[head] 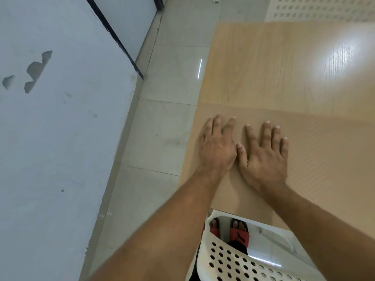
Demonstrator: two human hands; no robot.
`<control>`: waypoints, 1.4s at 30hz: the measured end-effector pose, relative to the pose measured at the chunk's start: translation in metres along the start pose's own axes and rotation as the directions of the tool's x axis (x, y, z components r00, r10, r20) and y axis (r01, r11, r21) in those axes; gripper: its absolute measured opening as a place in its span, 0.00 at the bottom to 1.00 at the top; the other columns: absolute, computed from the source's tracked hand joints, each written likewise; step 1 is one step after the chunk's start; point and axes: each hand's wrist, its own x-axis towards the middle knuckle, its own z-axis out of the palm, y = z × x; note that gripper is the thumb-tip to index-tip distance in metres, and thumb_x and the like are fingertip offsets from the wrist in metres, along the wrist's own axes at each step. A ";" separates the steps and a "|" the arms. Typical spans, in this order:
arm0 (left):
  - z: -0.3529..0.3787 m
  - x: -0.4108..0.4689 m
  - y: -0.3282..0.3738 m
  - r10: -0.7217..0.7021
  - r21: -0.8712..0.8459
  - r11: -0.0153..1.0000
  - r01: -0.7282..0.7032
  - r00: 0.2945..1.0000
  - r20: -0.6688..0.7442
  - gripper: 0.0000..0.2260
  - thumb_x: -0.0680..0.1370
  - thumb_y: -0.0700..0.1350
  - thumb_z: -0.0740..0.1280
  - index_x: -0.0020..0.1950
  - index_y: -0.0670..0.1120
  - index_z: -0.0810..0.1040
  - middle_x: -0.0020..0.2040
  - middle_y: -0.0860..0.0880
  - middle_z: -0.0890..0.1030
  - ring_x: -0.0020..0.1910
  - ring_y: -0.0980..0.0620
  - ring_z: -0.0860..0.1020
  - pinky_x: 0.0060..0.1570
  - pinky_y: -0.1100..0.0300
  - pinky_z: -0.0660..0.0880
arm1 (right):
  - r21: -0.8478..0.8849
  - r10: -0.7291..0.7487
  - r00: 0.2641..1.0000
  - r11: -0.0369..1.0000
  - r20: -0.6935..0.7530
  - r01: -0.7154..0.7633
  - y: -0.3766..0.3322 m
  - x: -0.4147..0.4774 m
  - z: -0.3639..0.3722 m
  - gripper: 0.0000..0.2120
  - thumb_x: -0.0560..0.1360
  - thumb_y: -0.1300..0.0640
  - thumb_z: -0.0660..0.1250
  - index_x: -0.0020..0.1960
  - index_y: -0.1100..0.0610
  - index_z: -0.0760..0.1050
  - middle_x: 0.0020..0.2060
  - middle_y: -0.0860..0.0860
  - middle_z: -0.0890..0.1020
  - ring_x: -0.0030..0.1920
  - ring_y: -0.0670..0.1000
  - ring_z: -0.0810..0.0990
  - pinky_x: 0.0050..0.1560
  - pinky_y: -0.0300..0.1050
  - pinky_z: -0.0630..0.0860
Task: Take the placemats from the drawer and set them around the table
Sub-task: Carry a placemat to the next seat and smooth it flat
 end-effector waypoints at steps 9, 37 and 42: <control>0.010 0.012 0.002 -0.006 0.033 0.999 0.007 0.999 -0.033 0.24 0.80 0.55 0.48 0.75 0.60 0.66 0.80 0.50 0.61 0.79 0.46 0.56 0.69 0.43 0.64 | 0.051 -0.097 0.994 0.994 0.057 0.094 0.002 0.021 -0.007 0.27 0.82 0.42 0.44 0.81 0.41 0.50 0.81 0.56 0.52 0.81 0.61 0.48 0.77 0.63 0.45; 0.005 0.011 0.006 0.015 0.070 0.997 -0.015 1.000 -0.008 0.25 0.81 0.61 0.49 0.78 0.60 0.58 0.80 0.49 0.58 0.79 0.47 0.53 0.74 0.44 0.58 | 0.050 0.197 0.979 0.979 0.052 -0.200 0.177 0.003 -0.057 0.39 0.76 0.27 0.39 0.81 0.43 0.38 0.82 0.53 0.41 0.81 0.55 0.38 0.79 0.57 0.37; -0.015 0.001 0.015 0.079 0.033 0.996 -0.079 0.997 0.017 0.29 0.80 0.64 0.48 0.79 0.56 0.58 0.81 0.48 0.57 0.79 0.46 0.53 0.75 0.44 0.57 | 0.192 0.250 0.965 0.946 0.085 -0.262 0.173 -0.056 -0.072 0.36 0.78 0.30 0.44 0.81 0.42 0.42 0.82 0.52 0.46 0.81 0.54 0.42 0.78 0.55 0.42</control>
